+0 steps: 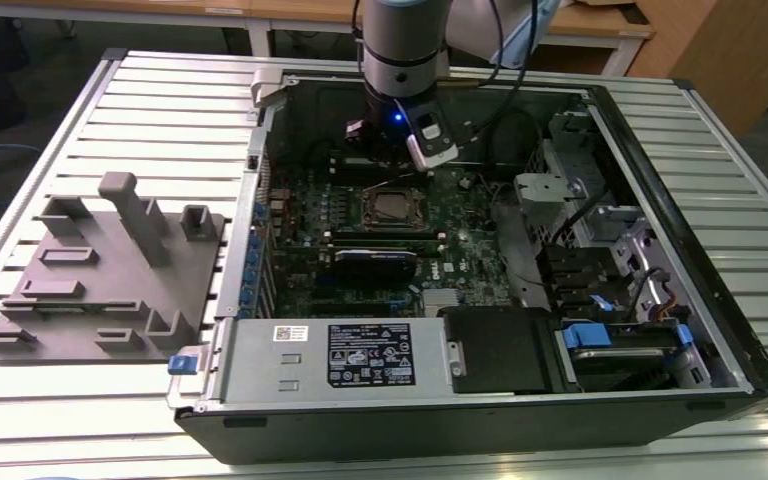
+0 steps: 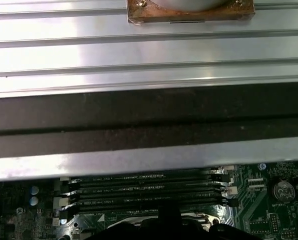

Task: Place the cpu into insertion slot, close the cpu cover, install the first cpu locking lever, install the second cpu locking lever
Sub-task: 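Install the first cpu locking lever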

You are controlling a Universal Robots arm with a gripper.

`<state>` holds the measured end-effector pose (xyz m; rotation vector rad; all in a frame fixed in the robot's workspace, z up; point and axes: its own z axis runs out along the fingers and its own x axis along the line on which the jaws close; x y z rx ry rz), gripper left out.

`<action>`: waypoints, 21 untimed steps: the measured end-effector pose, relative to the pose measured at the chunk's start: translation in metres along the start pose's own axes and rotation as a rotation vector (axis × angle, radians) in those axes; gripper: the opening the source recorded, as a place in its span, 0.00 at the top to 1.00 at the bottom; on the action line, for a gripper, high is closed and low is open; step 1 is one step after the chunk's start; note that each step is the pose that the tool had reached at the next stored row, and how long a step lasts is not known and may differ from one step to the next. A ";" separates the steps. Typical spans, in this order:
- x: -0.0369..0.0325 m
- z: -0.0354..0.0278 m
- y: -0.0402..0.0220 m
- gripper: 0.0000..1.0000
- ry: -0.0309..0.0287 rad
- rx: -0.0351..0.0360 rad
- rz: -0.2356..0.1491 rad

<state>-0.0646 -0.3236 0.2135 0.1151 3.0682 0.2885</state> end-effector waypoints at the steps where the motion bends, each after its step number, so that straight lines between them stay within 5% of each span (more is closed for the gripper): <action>1: -0.0003 0.0000 0.0000 0.90 0.0000 0.0001 0.000; 6: -0.0008 0.0007 0.0000 0.90 -0.0015 0.0004 0.006; 15: -0.0006 0.0040 -0.0007 0.90 -0.0259 0.0089 0.133; 21: -0.0005 0.0047 -0.0007 0.90 -0.0305 0.0101 0.157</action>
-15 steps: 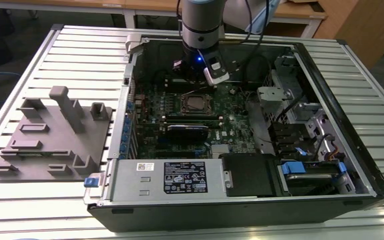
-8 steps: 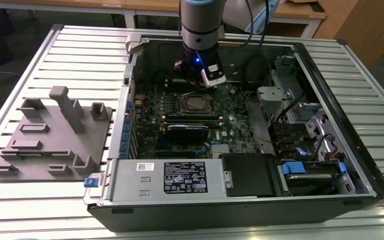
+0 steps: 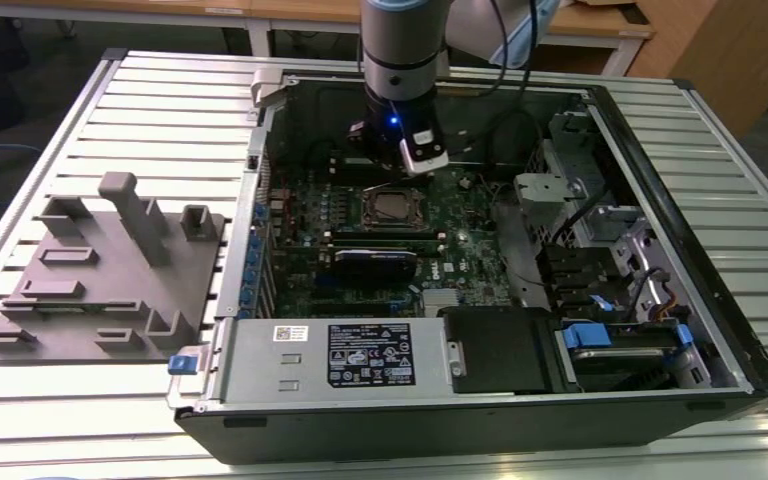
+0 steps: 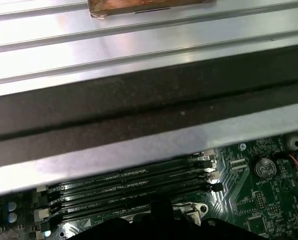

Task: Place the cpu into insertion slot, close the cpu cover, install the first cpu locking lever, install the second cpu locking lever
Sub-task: 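Install the first cpu locking lever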

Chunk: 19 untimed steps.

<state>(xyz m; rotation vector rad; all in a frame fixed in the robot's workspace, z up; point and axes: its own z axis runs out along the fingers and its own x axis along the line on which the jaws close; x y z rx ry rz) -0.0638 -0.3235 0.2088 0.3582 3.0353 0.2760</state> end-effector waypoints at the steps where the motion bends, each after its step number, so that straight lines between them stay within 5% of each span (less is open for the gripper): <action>1: 0.0000 0.0003 -0.0001 0.90 -0.0030 0.0009 0.016; 6: 0.0003 0.0014 0.0008 0.90 -0.0140 0.0039 0.074; 14: 0.0016 0.0024 0.0051 0.90 -0.0178 0.0046 0.090; 19: 0.0025 0.0050 0.0044 0.90 -0.0377 -0.0009 0.091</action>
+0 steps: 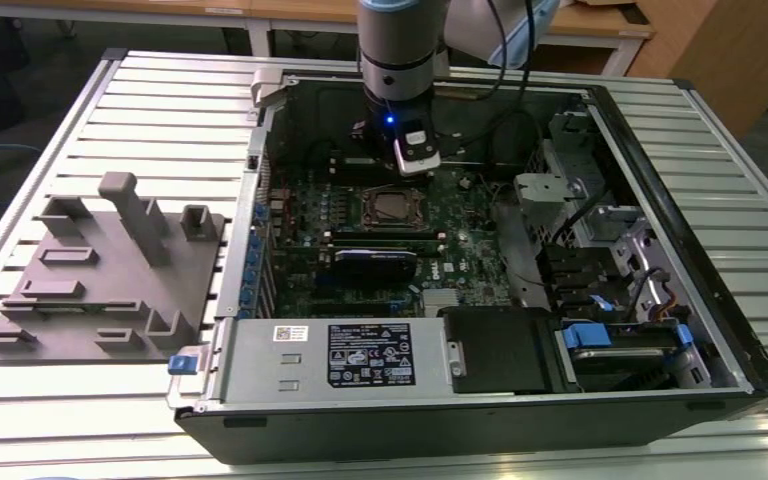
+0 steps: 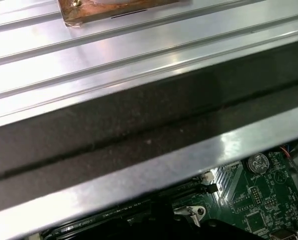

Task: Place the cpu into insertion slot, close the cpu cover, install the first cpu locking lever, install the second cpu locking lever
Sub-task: 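Install the first cpu locking lever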

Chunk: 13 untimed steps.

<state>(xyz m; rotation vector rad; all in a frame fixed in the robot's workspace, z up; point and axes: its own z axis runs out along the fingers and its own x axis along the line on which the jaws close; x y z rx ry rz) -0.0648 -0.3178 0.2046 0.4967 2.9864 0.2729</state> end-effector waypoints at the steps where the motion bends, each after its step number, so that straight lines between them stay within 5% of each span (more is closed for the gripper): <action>1: 0.0005 0.0001 -0.0002 0.90 -0.0020 -0.0006 0.000; 13: 0.0040 0.0017 -0.0001 0.90 -0.0185 0.0056 0.075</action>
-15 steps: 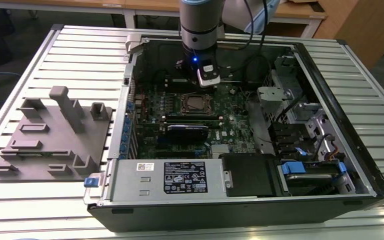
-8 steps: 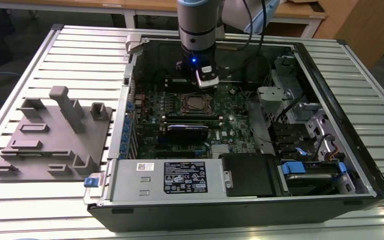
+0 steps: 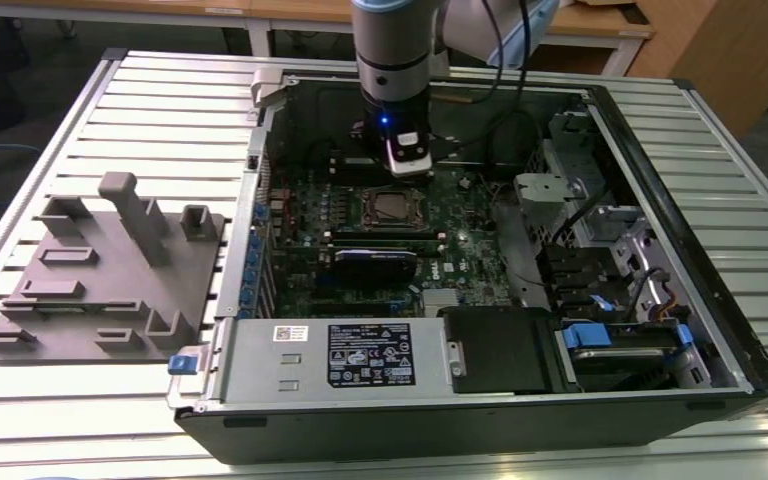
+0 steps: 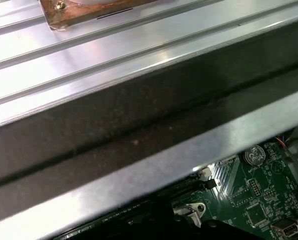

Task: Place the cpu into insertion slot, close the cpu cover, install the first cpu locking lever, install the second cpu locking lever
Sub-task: 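Install the first cpu locking lever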

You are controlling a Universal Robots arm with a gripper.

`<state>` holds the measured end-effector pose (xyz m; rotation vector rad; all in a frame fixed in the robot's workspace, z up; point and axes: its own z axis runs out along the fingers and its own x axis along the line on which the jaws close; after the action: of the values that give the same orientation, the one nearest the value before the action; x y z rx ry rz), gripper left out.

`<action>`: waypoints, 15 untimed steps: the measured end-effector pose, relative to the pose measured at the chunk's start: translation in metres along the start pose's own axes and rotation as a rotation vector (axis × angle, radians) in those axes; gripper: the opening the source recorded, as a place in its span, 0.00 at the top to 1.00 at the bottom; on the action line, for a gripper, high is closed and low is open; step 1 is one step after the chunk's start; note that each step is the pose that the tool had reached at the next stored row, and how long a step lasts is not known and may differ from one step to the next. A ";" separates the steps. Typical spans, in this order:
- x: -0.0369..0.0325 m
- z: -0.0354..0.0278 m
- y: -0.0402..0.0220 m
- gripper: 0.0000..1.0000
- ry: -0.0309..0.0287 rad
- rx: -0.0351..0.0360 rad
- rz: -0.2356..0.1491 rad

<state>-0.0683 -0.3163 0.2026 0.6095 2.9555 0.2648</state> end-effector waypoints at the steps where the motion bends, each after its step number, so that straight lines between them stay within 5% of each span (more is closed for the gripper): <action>1: 0.0004 0.0000 0.0001 0.90 -0.0005 0.0003 0.003; 15: 0.0016 0.0000 0.0004 0.90 -0.0071 -0.0032 0.052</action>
<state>-0.0696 -0.3152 0.2026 0.6861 2.9350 0.2714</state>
